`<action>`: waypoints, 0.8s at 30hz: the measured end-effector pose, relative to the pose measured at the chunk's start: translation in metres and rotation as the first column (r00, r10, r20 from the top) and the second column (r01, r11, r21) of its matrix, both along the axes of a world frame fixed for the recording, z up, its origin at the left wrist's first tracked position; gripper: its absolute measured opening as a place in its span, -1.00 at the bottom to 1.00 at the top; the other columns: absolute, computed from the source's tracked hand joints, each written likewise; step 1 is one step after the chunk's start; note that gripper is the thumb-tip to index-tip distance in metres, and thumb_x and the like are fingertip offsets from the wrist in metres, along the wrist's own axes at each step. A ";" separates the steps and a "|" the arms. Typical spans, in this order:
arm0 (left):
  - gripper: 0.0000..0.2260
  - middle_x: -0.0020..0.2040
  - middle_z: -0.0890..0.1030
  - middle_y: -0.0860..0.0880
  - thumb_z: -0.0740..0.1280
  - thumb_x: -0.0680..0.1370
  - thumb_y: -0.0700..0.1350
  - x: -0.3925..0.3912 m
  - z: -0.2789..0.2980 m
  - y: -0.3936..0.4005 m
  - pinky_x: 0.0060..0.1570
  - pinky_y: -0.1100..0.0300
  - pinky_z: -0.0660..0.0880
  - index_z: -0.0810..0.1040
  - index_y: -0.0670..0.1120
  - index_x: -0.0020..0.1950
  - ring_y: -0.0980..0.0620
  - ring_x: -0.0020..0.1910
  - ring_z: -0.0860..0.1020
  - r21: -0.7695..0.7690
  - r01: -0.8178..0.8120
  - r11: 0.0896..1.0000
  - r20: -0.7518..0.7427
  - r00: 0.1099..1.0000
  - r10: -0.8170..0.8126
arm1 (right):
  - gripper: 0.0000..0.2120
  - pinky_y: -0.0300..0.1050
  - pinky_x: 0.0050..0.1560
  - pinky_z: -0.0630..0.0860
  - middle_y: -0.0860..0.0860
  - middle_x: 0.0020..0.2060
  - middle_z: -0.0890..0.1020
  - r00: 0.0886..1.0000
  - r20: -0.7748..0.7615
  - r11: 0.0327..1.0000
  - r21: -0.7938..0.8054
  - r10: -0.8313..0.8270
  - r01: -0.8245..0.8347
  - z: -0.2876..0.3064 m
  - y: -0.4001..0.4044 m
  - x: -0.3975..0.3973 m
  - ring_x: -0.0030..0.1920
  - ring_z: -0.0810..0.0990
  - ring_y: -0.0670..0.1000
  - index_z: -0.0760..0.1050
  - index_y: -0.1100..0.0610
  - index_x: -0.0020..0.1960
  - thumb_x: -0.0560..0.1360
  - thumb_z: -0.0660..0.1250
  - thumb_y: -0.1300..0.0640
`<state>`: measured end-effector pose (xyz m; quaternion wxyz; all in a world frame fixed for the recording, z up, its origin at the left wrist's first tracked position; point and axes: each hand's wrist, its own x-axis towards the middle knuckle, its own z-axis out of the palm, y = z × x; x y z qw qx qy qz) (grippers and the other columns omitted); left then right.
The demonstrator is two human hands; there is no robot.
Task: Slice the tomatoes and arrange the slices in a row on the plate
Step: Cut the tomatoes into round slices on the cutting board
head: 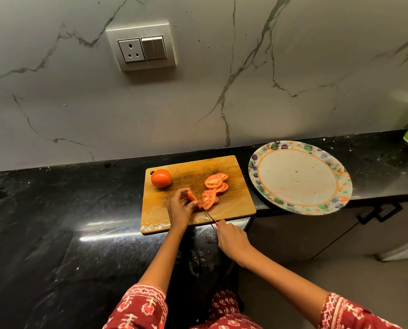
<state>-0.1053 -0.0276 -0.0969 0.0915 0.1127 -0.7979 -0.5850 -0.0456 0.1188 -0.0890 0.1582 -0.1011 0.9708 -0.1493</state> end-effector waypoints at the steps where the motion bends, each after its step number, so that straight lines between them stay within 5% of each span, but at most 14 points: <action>1: -0.63 0.12 0.54 -0.21 0.39 0.38 -0.44 0.000 0.000 -0.001 0.11 0.11 0.51 0.47 -0.26 0.16 -0.08 0.12 0.53 0.013 -0.003 1.000 0.002 1.000 0.002 | -0.74 0.06 -0.02 0.45 0.19 0.07 0.56 1.000 0.006 1.000 -0.010 -0.011 0.011 0.001 0.001 0.003 0.12 0.54 0.24 0.33 0.25 0.19 0.65 -0.02 0.13; 9: -0.67 -0.01 0.54 -0.11 0.39 0.37 -0.45 0.008 -0.001 0.000 0.04 0.12 0.55 0.45 -0.16 0.03 -0.05 0.02 0.57 0.003 0.015 1.000 -0.009 1.000 -0.015 | -0.75 0.00 0.02 0.41 0.20 0.15 0.53 0.985 0.110 0.985 -0.089 -0.136 0.146 0.017 -0.025 -0.019 0.17 0.50 0.22 0.37 0.26 0.22 0.62 0.01 0.22; 16: -0.63 0.11 0.52 -0.17 0.38 0.39 -0.44 0.006 0.005 -0.016 0.04 0.17 0.51 0.41 -0.14 0.09 -0.03 0.09 0.54 0.081 -0.023 0.996 0.044 0.999 0.020 | -0.77 -0.01 -0.08 0.49 0.13 0.04 0.59 0.995 -0.097 0.995 0.101 0.000 0.010 -0.001 0.009 0.010 0.07 0.59 0.16 0.30 0.22 0.22 0.63 -0.02 0.23; 24: -0.26 0.32 0.42 -0.17 0.47 0.27 -0.43 0.003 0.005 -0.010 0.25 0.07 0.42 0.29 -0.18 0.39 -0.07 0.32 0.40 0.020 0.196 0.980 0.077 0.977 -0.197 | -0.66 -0.05 -0.25 0.31 0.22 -0.04 0.59 0.978 -0.136 0.964 -0.237 -0.156 0.121 0.008 0.015 -0.035 -0.02 0.58 0.25 0.31 0.28 0.29 0.65 0.00 0.09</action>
